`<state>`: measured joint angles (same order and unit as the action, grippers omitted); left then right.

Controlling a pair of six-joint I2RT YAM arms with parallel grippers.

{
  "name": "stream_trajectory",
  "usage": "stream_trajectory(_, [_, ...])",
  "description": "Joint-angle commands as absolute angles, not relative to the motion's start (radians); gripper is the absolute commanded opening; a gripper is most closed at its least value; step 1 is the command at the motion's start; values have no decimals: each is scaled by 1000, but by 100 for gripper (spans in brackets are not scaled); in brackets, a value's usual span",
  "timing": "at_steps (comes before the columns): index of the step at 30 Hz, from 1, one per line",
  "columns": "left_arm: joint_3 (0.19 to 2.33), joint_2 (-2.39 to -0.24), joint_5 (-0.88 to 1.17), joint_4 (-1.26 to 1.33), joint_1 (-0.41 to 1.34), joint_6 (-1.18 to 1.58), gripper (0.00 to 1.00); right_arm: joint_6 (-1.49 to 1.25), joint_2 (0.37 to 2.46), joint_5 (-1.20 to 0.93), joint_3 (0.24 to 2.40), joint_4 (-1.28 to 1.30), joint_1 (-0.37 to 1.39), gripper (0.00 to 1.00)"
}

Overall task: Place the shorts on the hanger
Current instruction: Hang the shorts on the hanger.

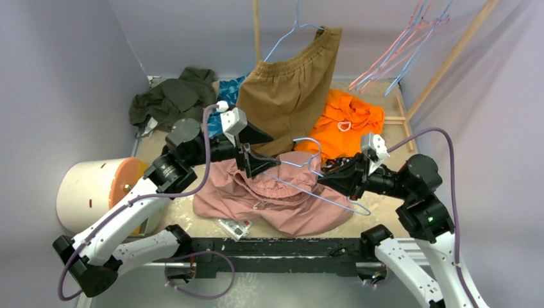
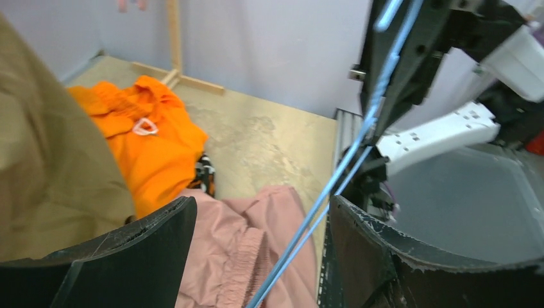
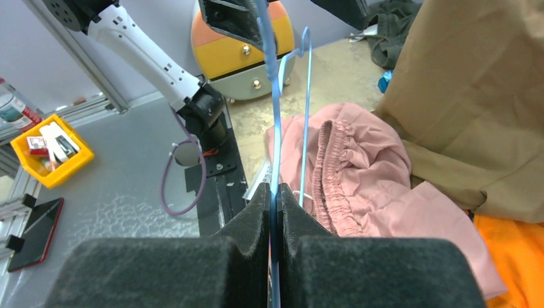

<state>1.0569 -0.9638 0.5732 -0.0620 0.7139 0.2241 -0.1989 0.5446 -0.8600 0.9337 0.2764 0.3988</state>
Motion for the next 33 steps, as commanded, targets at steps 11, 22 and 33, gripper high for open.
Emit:
stream_trajectory(11, [1087,-1045,846,54,794,234,70,-241,571,-962,880,130,400,0])
stream_trajectory(22, [1039,-1050,863,66,808,213,30,-270,577,-952,850,88,399,0])
stream_trajectory(33, [938,-1016,717,141,808,223,0,-259,621,-918,881,143,400,6])
